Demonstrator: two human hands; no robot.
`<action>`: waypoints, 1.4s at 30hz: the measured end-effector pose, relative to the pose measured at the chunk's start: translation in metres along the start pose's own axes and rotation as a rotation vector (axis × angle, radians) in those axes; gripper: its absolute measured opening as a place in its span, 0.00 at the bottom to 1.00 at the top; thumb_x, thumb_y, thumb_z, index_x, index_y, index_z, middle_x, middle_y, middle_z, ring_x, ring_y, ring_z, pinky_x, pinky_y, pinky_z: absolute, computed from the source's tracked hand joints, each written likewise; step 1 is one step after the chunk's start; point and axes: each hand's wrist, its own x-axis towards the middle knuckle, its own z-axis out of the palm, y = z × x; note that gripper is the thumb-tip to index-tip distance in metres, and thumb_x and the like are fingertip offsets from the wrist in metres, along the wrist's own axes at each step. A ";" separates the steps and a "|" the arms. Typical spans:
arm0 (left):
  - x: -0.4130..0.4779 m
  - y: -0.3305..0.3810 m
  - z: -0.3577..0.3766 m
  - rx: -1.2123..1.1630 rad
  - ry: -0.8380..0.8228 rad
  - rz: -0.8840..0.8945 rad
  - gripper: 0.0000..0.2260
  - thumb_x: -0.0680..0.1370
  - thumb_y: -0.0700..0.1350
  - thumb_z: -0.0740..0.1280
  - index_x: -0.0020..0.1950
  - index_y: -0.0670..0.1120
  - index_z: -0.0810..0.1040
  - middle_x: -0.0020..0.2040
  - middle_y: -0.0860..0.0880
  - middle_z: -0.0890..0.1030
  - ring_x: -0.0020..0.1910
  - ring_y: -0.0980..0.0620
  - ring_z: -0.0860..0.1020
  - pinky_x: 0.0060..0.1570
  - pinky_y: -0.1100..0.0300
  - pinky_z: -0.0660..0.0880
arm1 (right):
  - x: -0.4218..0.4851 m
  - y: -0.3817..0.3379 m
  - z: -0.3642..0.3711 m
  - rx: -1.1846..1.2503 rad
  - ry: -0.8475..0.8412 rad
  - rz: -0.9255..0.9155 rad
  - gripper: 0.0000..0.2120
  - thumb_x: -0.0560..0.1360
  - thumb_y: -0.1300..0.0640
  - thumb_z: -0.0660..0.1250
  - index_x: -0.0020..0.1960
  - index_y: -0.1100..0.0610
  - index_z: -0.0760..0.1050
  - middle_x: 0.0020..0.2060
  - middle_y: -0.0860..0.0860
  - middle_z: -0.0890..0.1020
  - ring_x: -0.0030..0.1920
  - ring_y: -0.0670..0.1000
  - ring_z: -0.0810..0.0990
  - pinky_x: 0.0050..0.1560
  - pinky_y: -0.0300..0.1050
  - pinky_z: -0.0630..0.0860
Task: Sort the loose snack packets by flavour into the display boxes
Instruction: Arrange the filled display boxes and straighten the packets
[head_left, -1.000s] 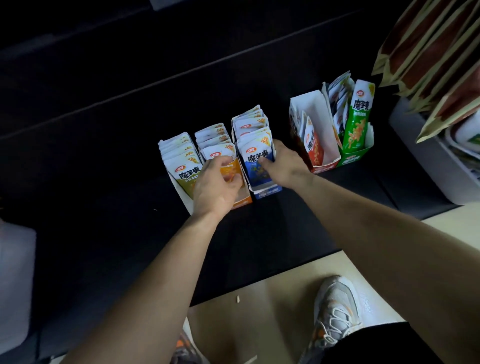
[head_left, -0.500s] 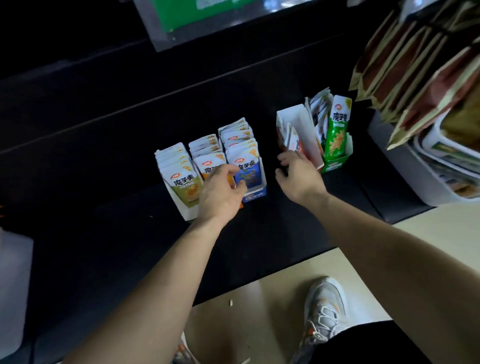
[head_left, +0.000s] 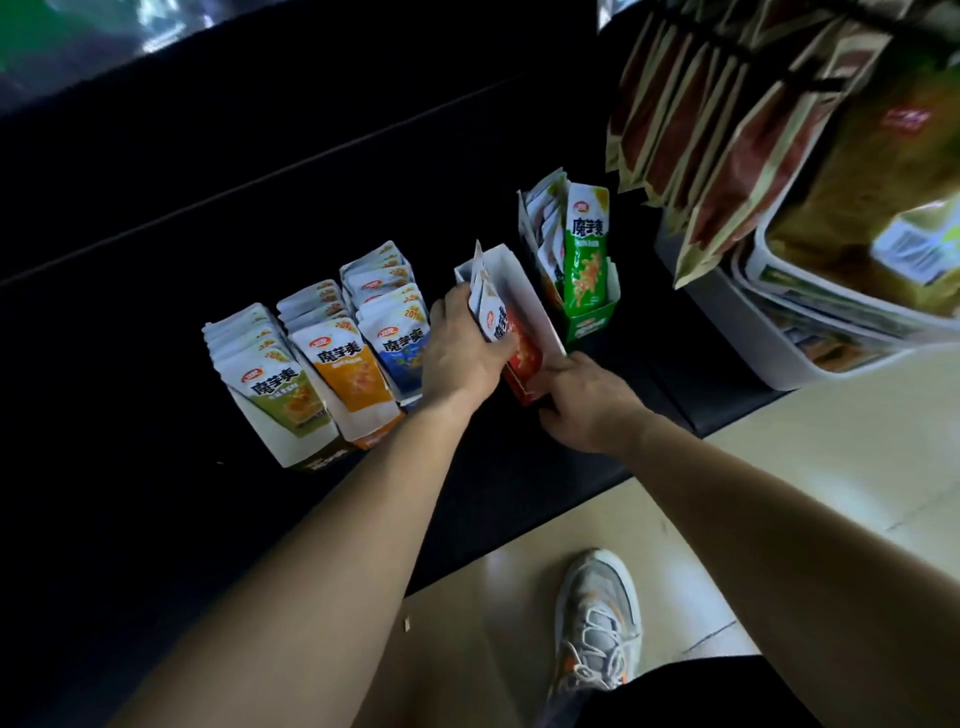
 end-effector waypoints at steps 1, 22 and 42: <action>0.001 -0.002 0.001 0.019 0.000 0.007 0.30 0.73 0.49 0.75 0.72 0.49 0.67 0.66 0.46 0.73 0.61 0.43 0.76 0.58 0.45 0.76 | -0.004 -0.001 0.002 0.029 -0.012 -0.004 0.21 0.74 0.53 0.65 0.66 0.45 0.77 0.64 0.47 0.75 0.65 0.54 0.71 0.62 0.50 0.75; -0.021 -0.030 -0.005 -0.030 -0.089 0.156 0.14 0.72 0.48 0.76 0.56 0.54 0.81 0.62 0.53 0.70 0.64 0.51 0.72 0.61 0.55 0.72 | 0.013 -0.008 -0.042 -0.116 0.297 -0.117 0.22 0.72 0.52 0.73 0.65 0.48 0.75 0.64 0.47 0.75 0.67 0.56 0.67 0.64 0.54 0.69; -0.025 -0.033 -0.005 -0.210 -0.158 -0.012 0.26 0.75 0.43 0.74 0.70 0.53 0.68 0.55 0.55 0.80 0.42 0.57 0.82 0.50 0.51 0.81 | 0.055 -0.025 -0.062 -0.238 0.327 0.049 0.16 0.75 0.56 0.69 0.62 0.48 0.78 0.55 0.52 0.80 0.63 0.58 0.72 0.60 0.54 0.70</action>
